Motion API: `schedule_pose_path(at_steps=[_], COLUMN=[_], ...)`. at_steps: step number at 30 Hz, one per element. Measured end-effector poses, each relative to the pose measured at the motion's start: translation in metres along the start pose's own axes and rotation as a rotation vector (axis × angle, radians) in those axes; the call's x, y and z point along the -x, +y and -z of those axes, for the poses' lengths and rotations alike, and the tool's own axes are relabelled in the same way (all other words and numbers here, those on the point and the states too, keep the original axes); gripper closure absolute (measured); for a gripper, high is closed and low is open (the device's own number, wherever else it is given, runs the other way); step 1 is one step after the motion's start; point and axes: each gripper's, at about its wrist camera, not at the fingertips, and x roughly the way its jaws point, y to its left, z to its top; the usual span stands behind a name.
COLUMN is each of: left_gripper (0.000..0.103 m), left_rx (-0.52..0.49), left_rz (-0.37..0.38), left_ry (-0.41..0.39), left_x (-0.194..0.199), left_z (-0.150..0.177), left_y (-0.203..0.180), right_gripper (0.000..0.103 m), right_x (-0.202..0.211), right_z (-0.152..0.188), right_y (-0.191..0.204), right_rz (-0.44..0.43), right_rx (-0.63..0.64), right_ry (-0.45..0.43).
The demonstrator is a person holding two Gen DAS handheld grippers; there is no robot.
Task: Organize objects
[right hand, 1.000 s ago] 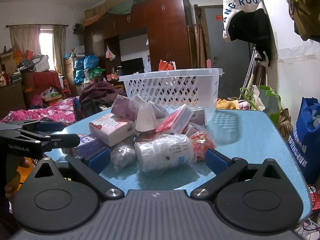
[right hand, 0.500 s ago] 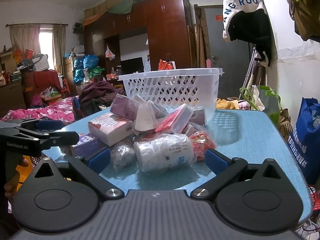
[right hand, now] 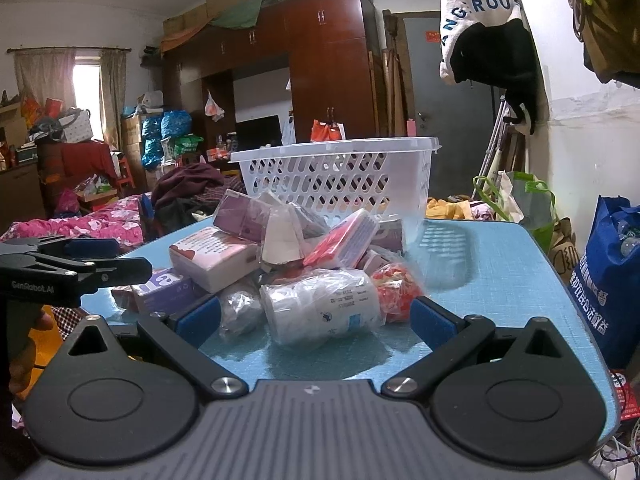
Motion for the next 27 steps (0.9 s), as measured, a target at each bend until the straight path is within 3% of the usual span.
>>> schedule_pose_path(at_steps=[19,25,27], left_gripper=[0.003,0.003,0.003], left_rx=[-0.045,0.007,0.011], left_rz=[0.002,0.094,0.092], left_ry=[-0.011,-0.039,-0.050], left_x=[0.002,0.006,0.004], left_z=[0.003,-0.003,-0.008], left_y=[-0.002,0.008,0.007], right_gripper=[0.000,0.000,0.000], right_x=[-0.002,-0.003,-0.002], right_z=[0.001,0.001,0.001], right_y=[0.002,0.003,0.002], right_rz=[0.004,0.007,0.007], right_rx=[0.015,0.017,0.007], right_ry=[0.001,-0.014,-0.030])
